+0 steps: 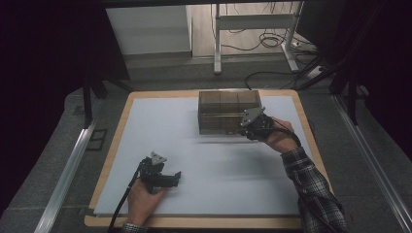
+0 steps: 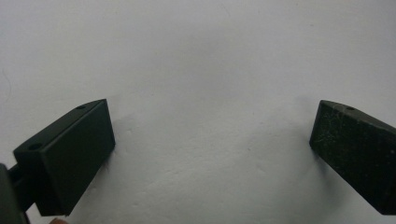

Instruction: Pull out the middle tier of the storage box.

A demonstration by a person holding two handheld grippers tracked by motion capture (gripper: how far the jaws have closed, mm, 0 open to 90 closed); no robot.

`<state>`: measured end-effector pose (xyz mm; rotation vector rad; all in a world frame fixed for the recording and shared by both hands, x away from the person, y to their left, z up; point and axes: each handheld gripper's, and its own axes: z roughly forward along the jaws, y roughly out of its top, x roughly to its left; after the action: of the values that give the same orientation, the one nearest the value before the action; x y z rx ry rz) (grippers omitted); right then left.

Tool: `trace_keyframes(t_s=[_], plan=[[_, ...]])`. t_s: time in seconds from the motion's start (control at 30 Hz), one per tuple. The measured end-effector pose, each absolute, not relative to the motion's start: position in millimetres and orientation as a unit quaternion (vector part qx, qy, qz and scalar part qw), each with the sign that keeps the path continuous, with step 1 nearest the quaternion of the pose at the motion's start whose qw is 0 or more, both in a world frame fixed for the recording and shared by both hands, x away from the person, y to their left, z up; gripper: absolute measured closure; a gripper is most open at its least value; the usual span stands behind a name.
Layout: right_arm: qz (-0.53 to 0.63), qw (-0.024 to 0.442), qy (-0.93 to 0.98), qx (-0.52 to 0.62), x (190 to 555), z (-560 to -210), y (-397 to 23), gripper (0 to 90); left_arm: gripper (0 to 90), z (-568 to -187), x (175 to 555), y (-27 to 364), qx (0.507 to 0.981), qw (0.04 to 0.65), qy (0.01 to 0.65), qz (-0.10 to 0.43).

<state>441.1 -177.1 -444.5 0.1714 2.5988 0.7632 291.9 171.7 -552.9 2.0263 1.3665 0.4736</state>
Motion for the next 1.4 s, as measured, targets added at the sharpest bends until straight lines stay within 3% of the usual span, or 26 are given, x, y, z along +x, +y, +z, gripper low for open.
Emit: trace_keyframes(t_s=[0.7,1.4], plan=[[0.246,0.109,0.962,0.039,485,-457,-194,78.0,0.0,-553,292,172,0.771,0.320,0.520,0.180],[0.213,0.044,0.976,-0.027,497,-456,-188,87.4,0.0,-553,292,172,0.771,0.320,0.520,0.180]])
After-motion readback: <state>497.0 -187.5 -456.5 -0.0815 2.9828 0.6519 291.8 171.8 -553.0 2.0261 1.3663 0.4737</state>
